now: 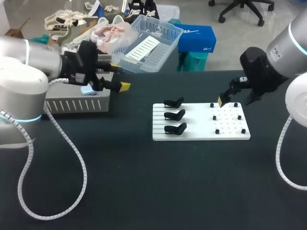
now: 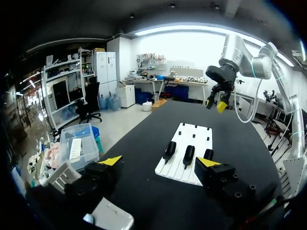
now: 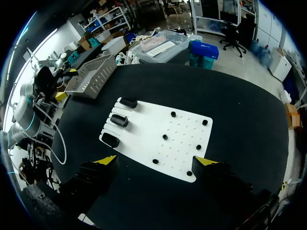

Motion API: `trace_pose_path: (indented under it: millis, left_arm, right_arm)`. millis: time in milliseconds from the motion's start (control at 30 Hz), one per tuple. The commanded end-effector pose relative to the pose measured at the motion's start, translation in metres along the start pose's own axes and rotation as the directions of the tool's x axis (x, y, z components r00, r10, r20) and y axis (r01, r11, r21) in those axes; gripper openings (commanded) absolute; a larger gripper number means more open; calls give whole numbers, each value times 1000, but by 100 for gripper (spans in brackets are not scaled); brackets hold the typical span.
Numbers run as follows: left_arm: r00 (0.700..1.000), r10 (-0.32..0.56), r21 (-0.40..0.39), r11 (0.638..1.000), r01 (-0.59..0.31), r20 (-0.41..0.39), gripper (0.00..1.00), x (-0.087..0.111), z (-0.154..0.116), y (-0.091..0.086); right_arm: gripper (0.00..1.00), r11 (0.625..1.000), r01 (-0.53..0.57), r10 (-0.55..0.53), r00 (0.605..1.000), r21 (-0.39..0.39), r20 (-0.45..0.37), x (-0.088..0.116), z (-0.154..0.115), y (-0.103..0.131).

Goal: Pick up each earbud case from the left stands, insert the matching earbuds, close the lid, and place the case in the box.

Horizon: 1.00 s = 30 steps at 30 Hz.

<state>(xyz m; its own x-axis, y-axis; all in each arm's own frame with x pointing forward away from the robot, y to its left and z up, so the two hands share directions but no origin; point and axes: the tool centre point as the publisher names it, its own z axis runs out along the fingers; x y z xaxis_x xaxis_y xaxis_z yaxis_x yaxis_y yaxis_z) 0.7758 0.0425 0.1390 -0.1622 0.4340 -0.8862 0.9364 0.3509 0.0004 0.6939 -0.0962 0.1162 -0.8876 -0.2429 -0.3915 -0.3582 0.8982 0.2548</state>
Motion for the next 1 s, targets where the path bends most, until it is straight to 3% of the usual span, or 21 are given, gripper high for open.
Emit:
trace_pose_path:
  millis: [33,367,800,1000]
  left_arm:
    - [999,31,22,999,-32,43,100,-3,6,-22]
    - [989,129,145,980,-139,75,100,-12,34,-66]
    - [988,119,218,966,-137,95,100,-9,55,-84]
    - [988,119,218,966,-137,95,100,-9,55,-84]
  right_arm:
    - [100,1000,1,-1,1000,-1,3,1,-1,0]
    - [100,1000,1,-1,1000,-1,3,1,-1,0]
    - [100,1000,1,-1,1000,-1,3,1,-1,0]
    - [100,1000,1,-1,1000,-1,3,1,-1,0]
